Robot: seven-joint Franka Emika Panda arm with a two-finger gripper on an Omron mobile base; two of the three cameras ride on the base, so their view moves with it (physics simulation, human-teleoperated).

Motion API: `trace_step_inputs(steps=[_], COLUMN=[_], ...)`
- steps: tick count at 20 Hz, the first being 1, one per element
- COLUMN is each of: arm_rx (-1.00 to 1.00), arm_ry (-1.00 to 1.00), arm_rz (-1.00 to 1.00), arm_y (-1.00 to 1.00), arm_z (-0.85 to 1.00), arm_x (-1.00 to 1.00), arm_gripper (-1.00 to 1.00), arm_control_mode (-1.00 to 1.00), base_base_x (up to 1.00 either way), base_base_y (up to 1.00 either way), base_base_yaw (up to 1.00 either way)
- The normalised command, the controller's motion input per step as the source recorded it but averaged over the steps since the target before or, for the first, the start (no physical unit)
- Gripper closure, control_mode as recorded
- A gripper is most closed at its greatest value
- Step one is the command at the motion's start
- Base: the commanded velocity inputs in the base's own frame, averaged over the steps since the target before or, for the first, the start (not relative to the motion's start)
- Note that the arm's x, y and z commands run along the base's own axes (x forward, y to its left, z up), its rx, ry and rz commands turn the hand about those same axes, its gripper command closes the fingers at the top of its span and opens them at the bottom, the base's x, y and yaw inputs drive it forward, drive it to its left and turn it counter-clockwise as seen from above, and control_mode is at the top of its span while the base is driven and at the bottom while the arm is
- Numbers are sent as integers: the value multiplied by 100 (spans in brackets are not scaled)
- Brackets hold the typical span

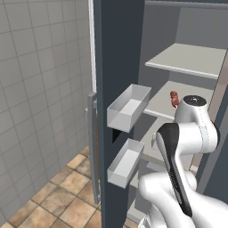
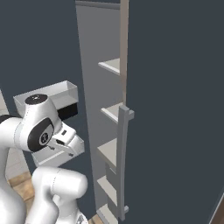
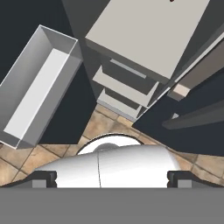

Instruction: Store the kebab skewer in the freezer for long-term storage. Close the freezer door after placing the cooked food.

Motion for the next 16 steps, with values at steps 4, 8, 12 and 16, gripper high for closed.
trace_step_inputs(steps=[4, 8, 12, 16], arm_rx=[0, 0, 0, 0], arm_ry=[0, 0, 0, 0], arm_rz=[0, 0, 0, 0], arm_y=[0, 0, 0, 0], arm_z=[0, 0, 0, 0], arm_x=[0, 0, -4, 0], arm_gripper=[-100, -100, -100, -100], arm_control_mode=[-100, -100, 100, 100], base_base_x=[0, 0, -23, -44], base_base_y=[0, 0, 0, 9], base_base_yaw=[0, 0, -8, -15])
